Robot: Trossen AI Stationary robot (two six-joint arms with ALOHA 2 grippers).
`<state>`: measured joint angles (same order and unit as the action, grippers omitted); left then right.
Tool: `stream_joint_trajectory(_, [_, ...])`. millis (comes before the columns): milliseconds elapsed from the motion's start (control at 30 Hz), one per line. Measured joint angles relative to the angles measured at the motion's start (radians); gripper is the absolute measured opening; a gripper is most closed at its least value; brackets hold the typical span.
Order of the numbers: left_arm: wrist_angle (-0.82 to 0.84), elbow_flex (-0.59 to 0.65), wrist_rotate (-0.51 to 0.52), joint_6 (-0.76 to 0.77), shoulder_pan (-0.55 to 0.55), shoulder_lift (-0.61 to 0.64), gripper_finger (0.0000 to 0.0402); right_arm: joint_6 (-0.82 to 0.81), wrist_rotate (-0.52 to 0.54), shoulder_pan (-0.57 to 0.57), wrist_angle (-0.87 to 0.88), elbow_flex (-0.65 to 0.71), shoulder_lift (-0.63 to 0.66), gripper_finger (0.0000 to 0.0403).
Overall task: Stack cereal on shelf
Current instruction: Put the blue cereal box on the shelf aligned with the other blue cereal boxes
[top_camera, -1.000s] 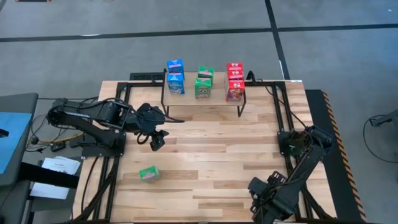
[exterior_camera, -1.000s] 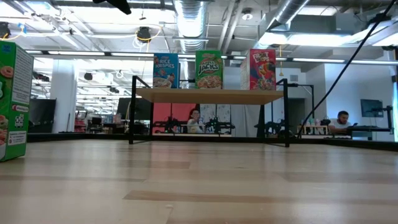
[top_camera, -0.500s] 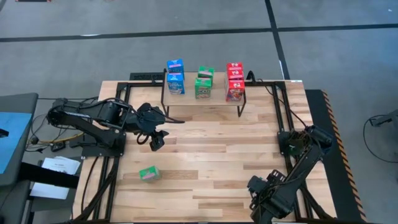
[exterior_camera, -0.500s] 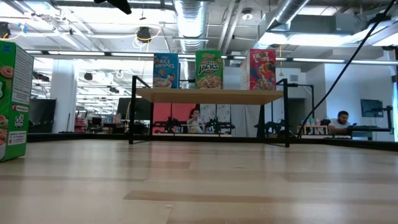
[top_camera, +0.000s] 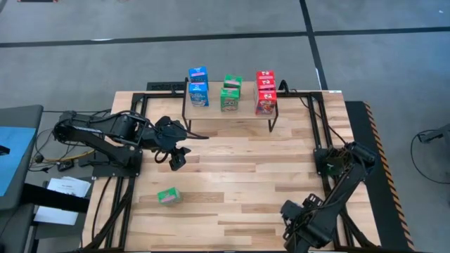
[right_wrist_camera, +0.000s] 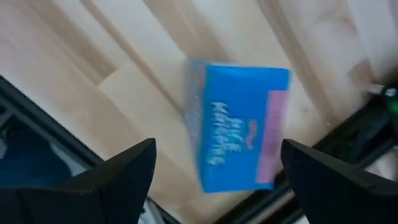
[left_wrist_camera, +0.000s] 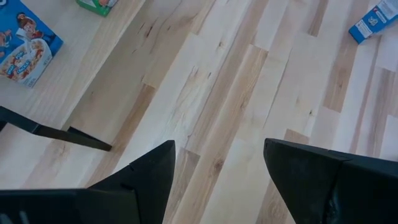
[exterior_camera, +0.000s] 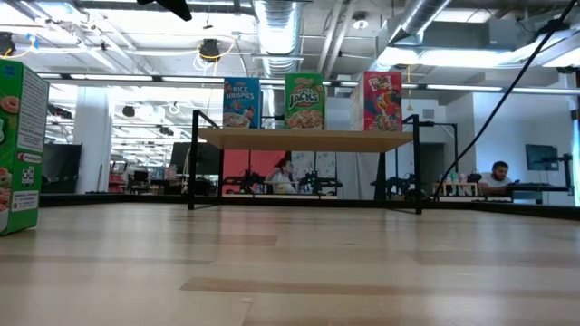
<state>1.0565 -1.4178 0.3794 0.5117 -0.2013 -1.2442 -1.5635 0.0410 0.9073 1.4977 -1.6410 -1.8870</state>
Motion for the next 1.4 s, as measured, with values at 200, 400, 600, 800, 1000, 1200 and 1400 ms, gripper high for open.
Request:
stream_joint_trajectory(200, [0.000, 0.000, 0.000, 0.000, 0.000, 0.000, 0.0234, -0.007, 0.002, 0.000, 0.046, -0.005, 0.000, 0.0368])
stream_joint_trajectory(400, [0.000, 0.000, 0.001, 0.000, 0.000, 0.000, 0.0234, -0.007, 0.009, 0.000, -0.002, 0.010, 0.001, 0.0368])
stream_joint_trajectory(600, [0.000, 0.000, 0.001, 0.000, 0.000, 0.000, 0.0234, -0.008, -0.037, -0.001, -0.013, 0.066, -0.001, 0.0368])
stream_joint_trajectory(800, [0.000, 0.000, 0.002, 0.000, 0.000, 0.000, 0.0234, -0.004, -0.041, -0.001, -0.046, 0.066, -0.001, 0.0368])
stream_joint_trajectory(1000, [0.000, 0.000, 0.027, 0.000, 0.000, 0.000, 0.0234, 0.021, -0.042, -0.001, -0.120, 0.066, -0.001, 0.0356])
stream_joint_trajectory(1200, [0.000, 0.000, 0.027, 0.001, 0.000, 0.000, 0.0234, 0.020, -0.042, -0.001, -0.122, 0.066, 0.000, 0.0319])
stream_joint_trajectory(1400, [0.000, 0.000, 0.028, 0.010, 0.000, 0.000, 0.0234, 0.019, -0.043, -0.001, -0.122, 0.066, 0.000, 0.0299])
